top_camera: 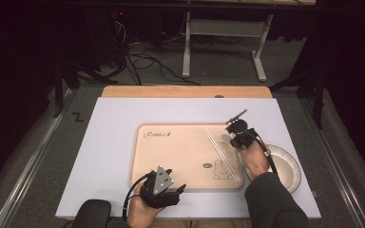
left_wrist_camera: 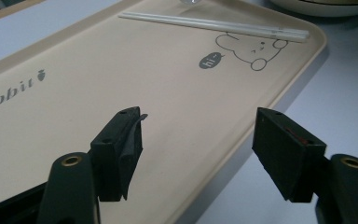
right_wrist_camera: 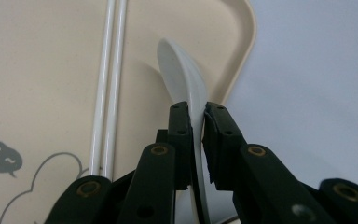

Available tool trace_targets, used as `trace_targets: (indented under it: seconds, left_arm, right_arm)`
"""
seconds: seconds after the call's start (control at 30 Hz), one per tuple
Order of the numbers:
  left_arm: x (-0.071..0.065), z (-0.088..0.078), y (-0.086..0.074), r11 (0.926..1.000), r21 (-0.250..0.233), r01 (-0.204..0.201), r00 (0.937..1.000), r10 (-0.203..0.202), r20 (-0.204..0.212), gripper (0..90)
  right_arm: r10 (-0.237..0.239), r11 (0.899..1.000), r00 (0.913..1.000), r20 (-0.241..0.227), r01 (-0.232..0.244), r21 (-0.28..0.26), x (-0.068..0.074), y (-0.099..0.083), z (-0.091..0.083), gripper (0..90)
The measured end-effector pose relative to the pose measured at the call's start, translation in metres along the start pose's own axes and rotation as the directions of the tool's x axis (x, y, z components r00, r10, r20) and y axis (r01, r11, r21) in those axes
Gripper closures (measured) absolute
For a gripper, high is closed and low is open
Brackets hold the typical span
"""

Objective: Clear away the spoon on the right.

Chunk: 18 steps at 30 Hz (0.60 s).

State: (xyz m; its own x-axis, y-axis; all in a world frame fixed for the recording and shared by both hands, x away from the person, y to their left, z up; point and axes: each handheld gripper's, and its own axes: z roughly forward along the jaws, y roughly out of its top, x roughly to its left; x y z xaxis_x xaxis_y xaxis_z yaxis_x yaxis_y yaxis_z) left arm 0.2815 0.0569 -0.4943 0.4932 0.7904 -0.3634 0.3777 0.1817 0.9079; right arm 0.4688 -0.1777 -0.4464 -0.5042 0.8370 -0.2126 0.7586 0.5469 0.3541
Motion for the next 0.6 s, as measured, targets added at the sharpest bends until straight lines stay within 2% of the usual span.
trace_targets:
  seconds: [0.03,0.17,0.23,0.27,0.37,0.43,0.47,0.5,0.6]
  left_arm:
    - [0.0,-0.001,0.0,0.9999,-0.011,0.012,0.9999,-0.012,-0.004,33.4]
    - [0.002,-0.007,0.0,0.9995,-0.024,0.019,0.9995,-0.019,-0.026,33.4]
    - [0.003,-0.009,-0.001,0.9997,-0.022,0.011,0.9993,-0.011,-0.037,33.4]
    - [0.003,-0.01,-0.001,0.9993,-0.028,0.025,0.9989,-0.026,-0.039,33.4]
    - [0.003,-0.013,-0.002,0.9995,-0.024,0.019,0.9986,-0.02,-0.049,33.5]
    - [0.003,-0.014,-0.003,0.9996,-0.025,0.017,0.9983,-0.018,-0.055,33.6]
    - [0.003,-0.015,-0.004,0.9995,-0.026,0.018,0.9981,-0.019,-0.059,33.6]
    - [0.003,-0.016,-0.004,0.9996,-0.023,0.015,0.998,-0.016,-0.061,33.6]
    - [0.003,-0.018,-0.004,0.9994,-0.03,0.016,0.9972,-0.018,-0.072,33.6]
  right_arm:
    - [0.0,1.0,1.0,0.001,0.0,-0.002,0.0,0.001,0.002,82.4]
    - [0.003,1.0,1.0,-0.003,-0.003,0.01,0.001,0.007,0.011,82.2]
    - [0.003,1.0,1.0,-0.007,-0.003,0.012,0.001,0.009,0.014,82.2]
    - [0.002,1.0,1.0,-0.008,-0.001,0.016,0.001,0.01,0.016,82.6]
    - [0.0,0.999,0.9999,-0.012,0.001,0.045,0.001,0.011,0.025,83.1]
    - [0.021,0.998,0.9996,-0.02,-0.02,0.057,0.001,0.012,0.028,83.4]
    - [0.005,0.999,0.9999,-0.016,-0.004,0.053,0.001,0.013,0.029,83.6]
    - [0.016,0.998,0.9997,-0.018,-0.015,0.053,0.001,0.014,0.029,83.7]
    - [0.01,0.998,0.9996,-0.027,-0.009,0.057,0.0,0.018,0.03,83.7]
